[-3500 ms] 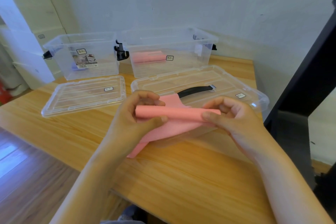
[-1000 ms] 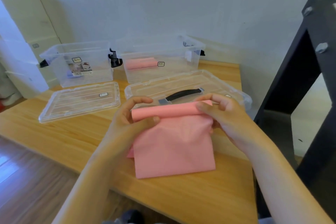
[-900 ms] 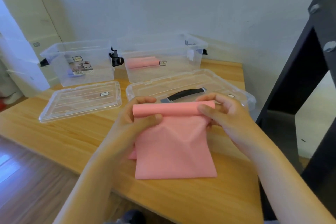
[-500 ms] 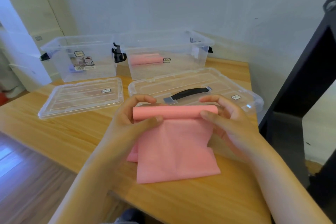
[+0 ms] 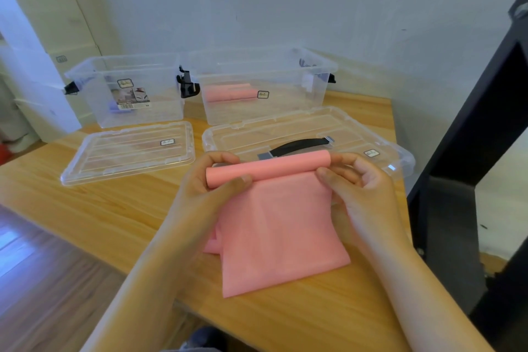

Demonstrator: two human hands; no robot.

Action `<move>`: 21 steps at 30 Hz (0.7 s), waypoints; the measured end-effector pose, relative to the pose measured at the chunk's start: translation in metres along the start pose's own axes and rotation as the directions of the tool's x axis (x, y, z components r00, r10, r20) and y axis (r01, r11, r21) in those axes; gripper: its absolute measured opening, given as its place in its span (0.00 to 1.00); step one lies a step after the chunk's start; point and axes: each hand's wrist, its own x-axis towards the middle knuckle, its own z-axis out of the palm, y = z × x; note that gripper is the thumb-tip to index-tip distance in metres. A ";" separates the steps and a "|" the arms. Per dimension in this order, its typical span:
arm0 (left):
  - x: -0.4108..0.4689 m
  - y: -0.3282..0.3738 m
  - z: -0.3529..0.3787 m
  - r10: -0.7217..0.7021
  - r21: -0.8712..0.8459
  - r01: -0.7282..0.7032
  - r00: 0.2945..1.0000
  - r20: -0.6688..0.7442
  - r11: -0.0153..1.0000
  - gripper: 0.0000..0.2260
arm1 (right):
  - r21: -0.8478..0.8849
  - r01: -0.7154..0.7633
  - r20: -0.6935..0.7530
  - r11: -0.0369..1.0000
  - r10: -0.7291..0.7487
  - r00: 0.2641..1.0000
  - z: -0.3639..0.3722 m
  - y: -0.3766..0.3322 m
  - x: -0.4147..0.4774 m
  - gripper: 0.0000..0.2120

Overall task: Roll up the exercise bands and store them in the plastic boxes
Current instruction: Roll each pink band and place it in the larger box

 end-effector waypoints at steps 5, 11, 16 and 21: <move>-0.001 0.002 0.000 0.014 0.023 -0.015 1.000 0.019 1.000 0.10 | 0.015 -0.029 0.030 0.999 0.028 0.999 0.001 -0.004 -0.001 0.10; -0.001 0.003 0.002 0.062 0.035 -0.066 0.991 0.116 0.997 0.12 | 0.005 -0.171 0.185 0.985 0.167 0.968 0.000 -0.003 0.000 0.17; -0.001 0.005 0.001 -0.017 0.011 0.016 0.994 0.112 1.000 0.13 | 0.039 -0.119 0.245 0.992 0.106 0.964 -0.004 -0.005 0.001 0.11; -0.001 0.005 -0.002 -0.068 0.089 0.059 0.992 0.105 0.994 0.15 | 0.015 -0.088 0.271 0.996 0.081 0.959 -0.005 -0.007 -0.001 0.14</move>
